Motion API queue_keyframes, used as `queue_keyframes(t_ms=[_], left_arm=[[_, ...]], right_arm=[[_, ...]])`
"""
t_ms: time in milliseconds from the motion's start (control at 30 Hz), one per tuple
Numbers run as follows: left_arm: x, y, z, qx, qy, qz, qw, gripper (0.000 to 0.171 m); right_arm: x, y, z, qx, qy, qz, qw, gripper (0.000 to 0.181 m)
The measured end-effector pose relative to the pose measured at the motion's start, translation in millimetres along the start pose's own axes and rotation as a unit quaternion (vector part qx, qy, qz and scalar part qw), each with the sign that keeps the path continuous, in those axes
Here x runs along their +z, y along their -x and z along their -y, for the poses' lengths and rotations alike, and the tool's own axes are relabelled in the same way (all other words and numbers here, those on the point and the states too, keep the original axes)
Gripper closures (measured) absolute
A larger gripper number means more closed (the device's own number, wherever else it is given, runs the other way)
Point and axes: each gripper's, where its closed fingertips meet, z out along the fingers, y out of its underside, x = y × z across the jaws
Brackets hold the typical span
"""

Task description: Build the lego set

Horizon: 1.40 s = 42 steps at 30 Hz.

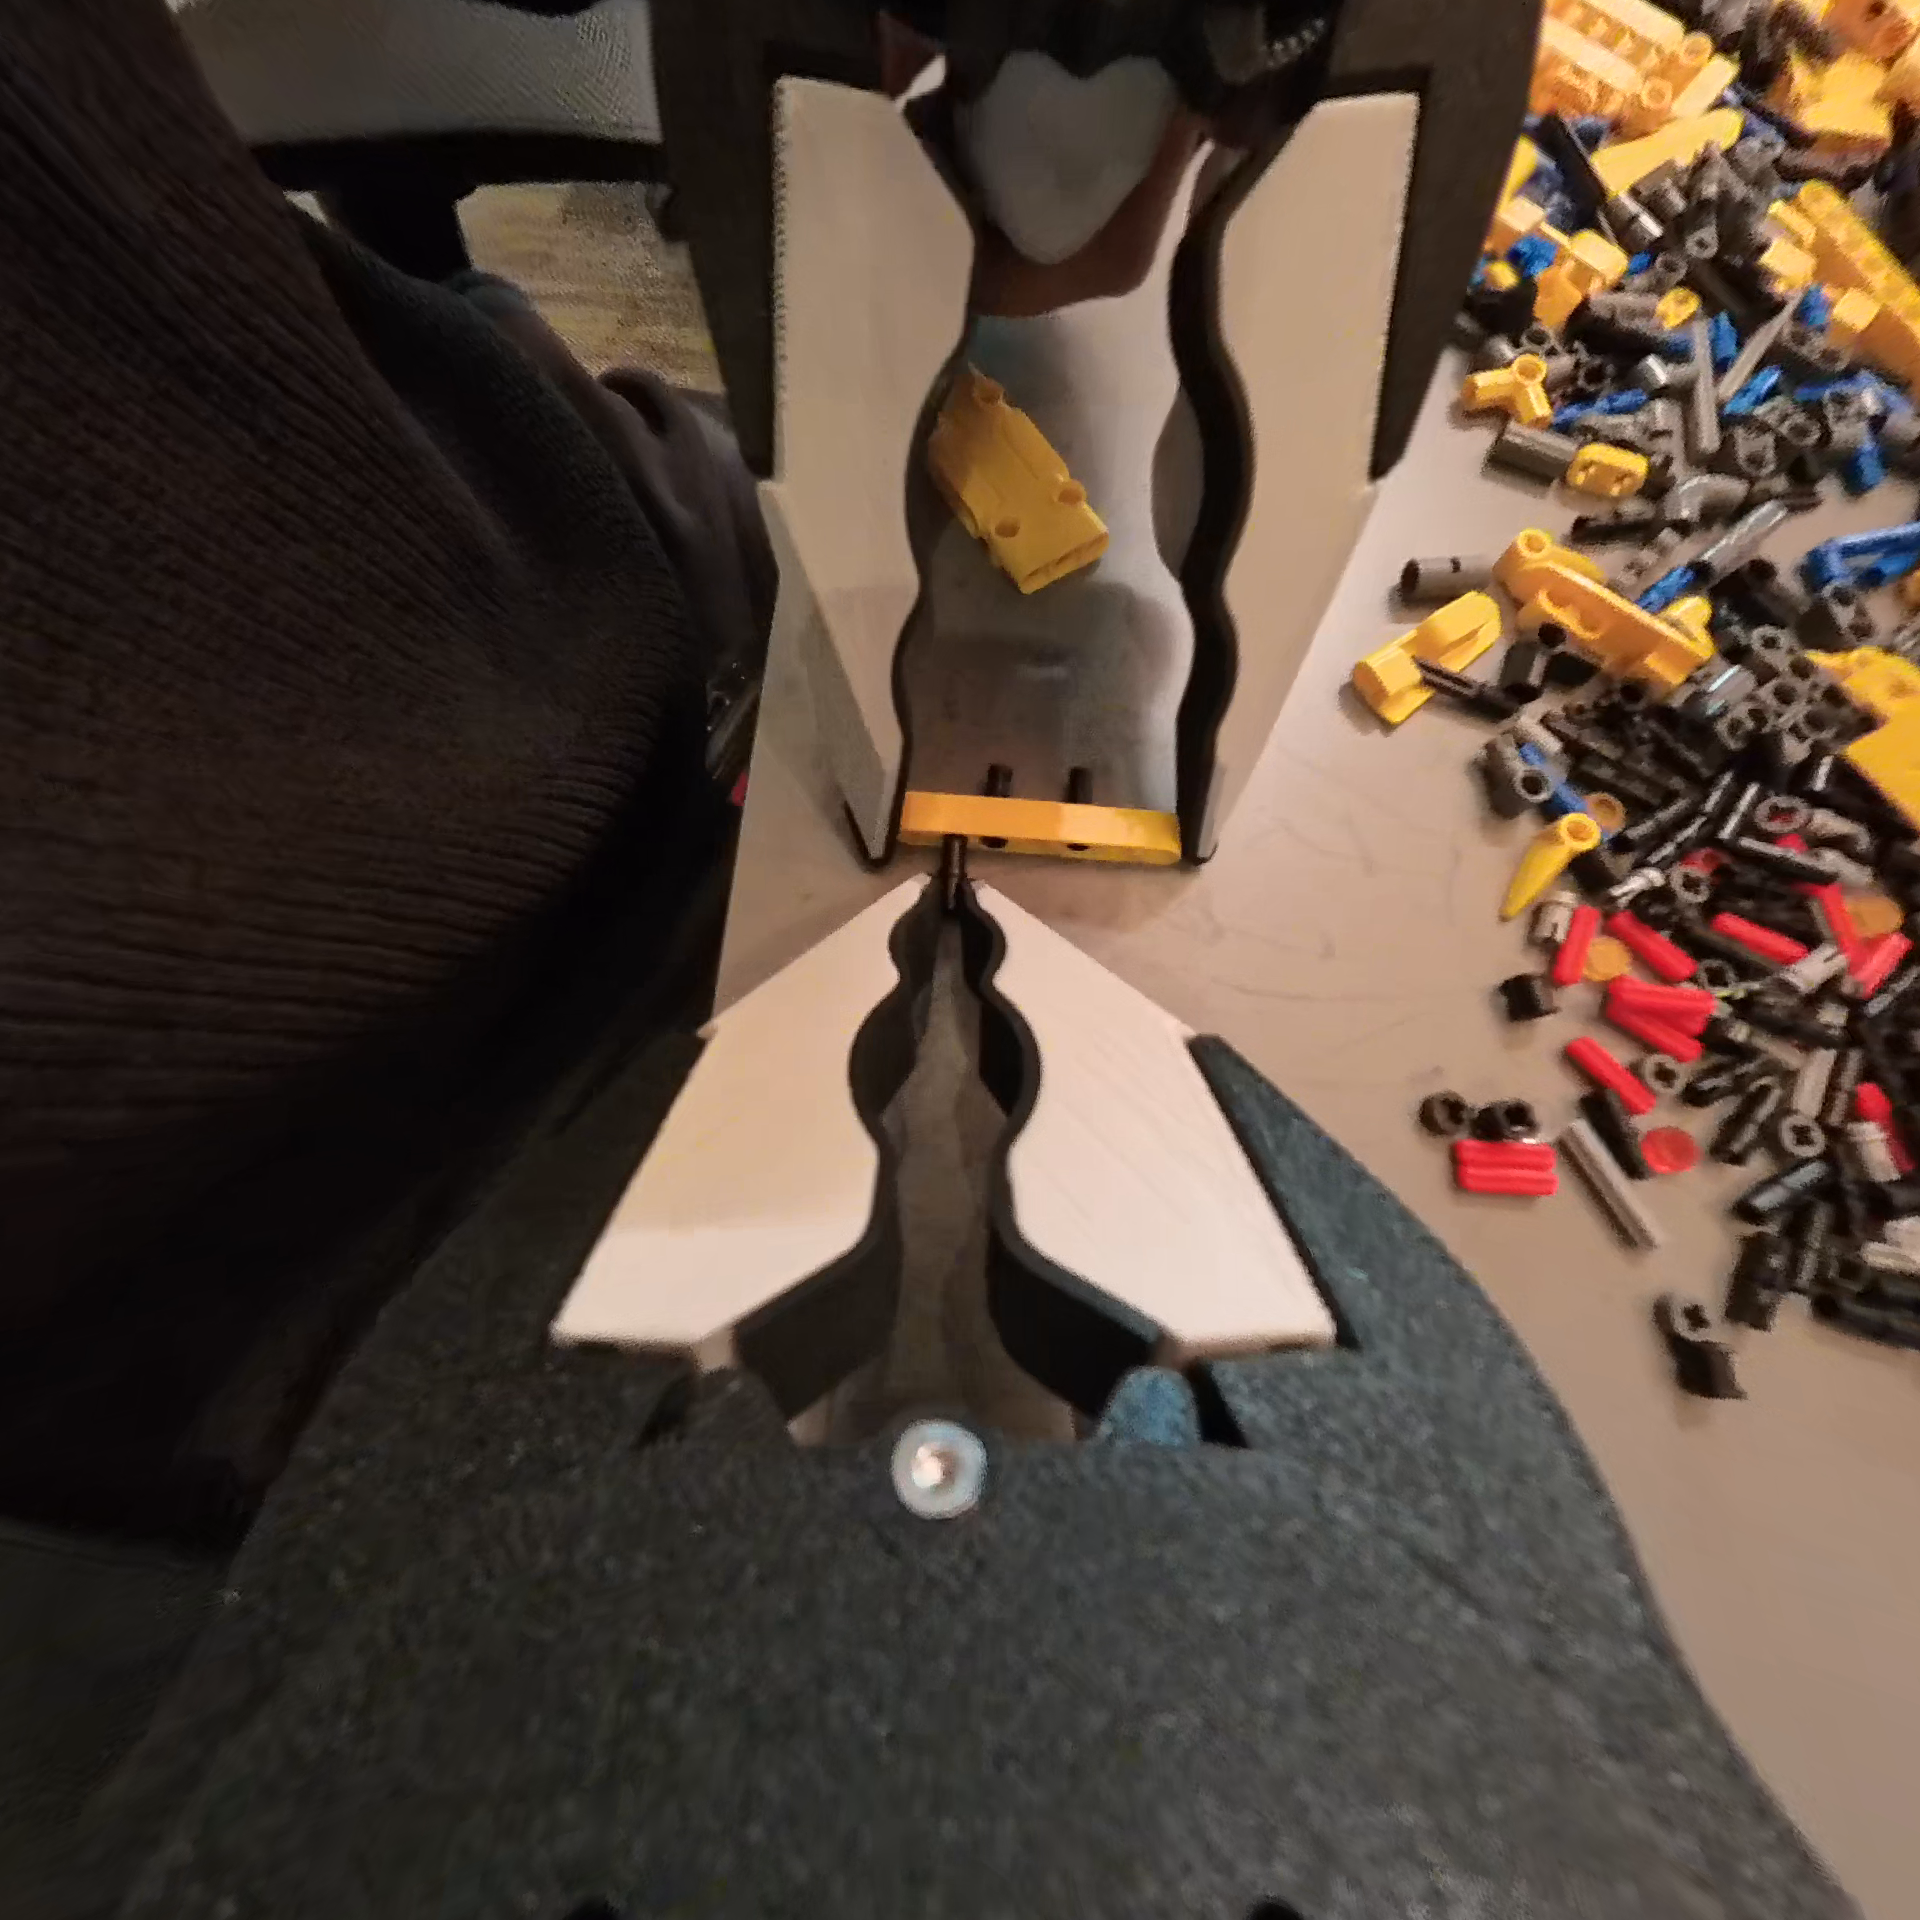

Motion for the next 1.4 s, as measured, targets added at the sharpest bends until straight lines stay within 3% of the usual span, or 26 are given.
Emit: queue_keyframes(t_ms=[167, 367, 500, 533, 567, 600, 667, 767, 967, 1233, 1400], left_arm=[[0.0, 0.1, 0.1, -0.007, -0.006, 0.003, 1.0, 0.116], [0.1, 0.2, 0.3, -0.012, -0.007, 0.007, 1.0, 0.116], [0.0, 0.3, 0.4, -0.02, -0.018, 0.012, 1.0, 0.116], [0.1, 0.8, 0.5, -0.022, -0.019, 0.014, 0.999, 0.116], [0.4, 1.4, 1.2, -0.024, -0.022, 0.019, 0.999, 0.128], [1.9, -13.3, 4.3, -0.028, -0.033, -0.017, 0.999, 0.158], [1.1, -13.2, 1.7, -0.022, -0.034, -0.002, 0.999, 0.157], [1.1, -12.7, 1.7, -0.008, -0.021, 0.025, 0.999, 0.156], [-3.1, -4.6, 3.8, -0.03, 0.015, 0.01, 0.999, 0.149], [-40.3, 2.2, 20.9, -0.048, -0.048, 0.071, 0.995, 0.148], [-53.0, -33.2, 23.6, -0.066, -0.099, 0.064, 0.991, 0.147]], right_arm=[[0.4, 0.2, 0.4, -0.02, -0.001, -0.003, 1.0, 0.179], [0.3, 0.6, 1.5, 0.136, -0.006, 0.079, 0.987, 0.179], [0.7, 0.9, 2.5, 0.163, -0.004, 0.107, 0.981, 0.18], [1.0, 1.1, 3.0, 0.153, -0.007, 0.103, 0.983, 0.18], [1.9, 1.4, 3.9, 0.143, -0.009, 0.097, 0.985, 0.18], [4.1, -3.0, 5.0, 0.115, -0.006, 0.067, 0.991, 0.18], [5.0, -3.3, 5.3, 0.067, 0.005, 0.045, 0.997, 0.18], [4.2, -3.5, 4.5, 0.085, -0.004, 0.046, 0.995, 0.179], [2.5, -9.7, 1.9, 0.083, -0.003, -0.004, 0.996, 0.177], [-11.8, -17.9, -11.6, 0.114, -0.001, -0.085, 0.99, 0.177], [-11.5, -18.9, -11.7, 0.098, 0.004, -0.115, 0.988, 0.177]])
